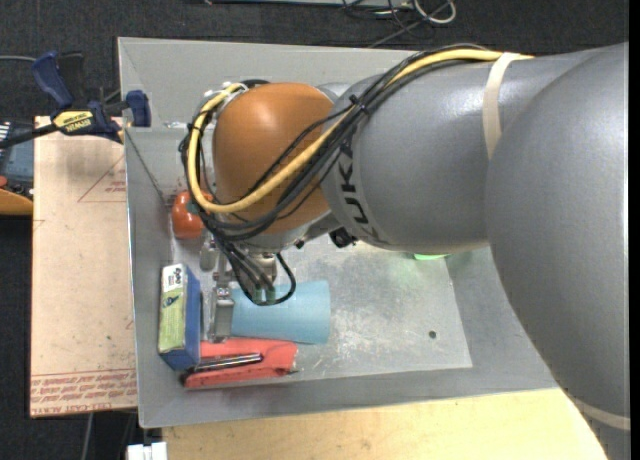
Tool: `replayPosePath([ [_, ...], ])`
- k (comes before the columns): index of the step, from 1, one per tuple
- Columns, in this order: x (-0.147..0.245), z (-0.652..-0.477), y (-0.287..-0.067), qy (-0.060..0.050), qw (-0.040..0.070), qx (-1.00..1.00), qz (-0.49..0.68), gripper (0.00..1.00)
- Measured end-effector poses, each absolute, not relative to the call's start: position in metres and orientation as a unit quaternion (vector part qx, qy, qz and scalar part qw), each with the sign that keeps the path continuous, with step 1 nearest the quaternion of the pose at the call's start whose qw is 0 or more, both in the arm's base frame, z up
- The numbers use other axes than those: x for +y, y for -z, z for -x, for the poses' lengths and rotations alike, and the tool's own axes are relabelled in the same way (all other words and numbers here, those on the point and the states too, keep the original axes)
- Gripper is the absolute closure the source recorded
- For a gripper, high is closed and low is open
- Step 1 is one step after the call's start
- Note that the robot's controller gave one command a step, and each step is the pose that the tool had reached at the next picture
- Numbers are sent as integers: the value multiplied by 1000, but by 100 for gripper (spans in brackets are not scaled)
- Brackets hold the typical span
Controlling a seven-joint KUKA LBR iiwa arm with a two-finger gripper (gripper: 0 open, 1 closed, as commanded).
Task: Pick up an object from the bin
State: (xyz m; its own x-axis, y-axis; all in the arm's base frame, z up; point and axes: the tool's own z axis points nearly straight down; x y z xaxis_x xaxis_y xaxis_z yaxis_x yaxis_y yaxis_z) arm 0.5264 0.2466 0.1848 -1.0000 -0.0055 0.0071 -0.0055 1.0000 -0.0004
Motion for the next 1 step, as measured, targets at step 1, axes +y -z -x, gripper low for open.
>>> replayPosePath([
  [1,245,-529,-189,1,0,-1000,0,0],
])
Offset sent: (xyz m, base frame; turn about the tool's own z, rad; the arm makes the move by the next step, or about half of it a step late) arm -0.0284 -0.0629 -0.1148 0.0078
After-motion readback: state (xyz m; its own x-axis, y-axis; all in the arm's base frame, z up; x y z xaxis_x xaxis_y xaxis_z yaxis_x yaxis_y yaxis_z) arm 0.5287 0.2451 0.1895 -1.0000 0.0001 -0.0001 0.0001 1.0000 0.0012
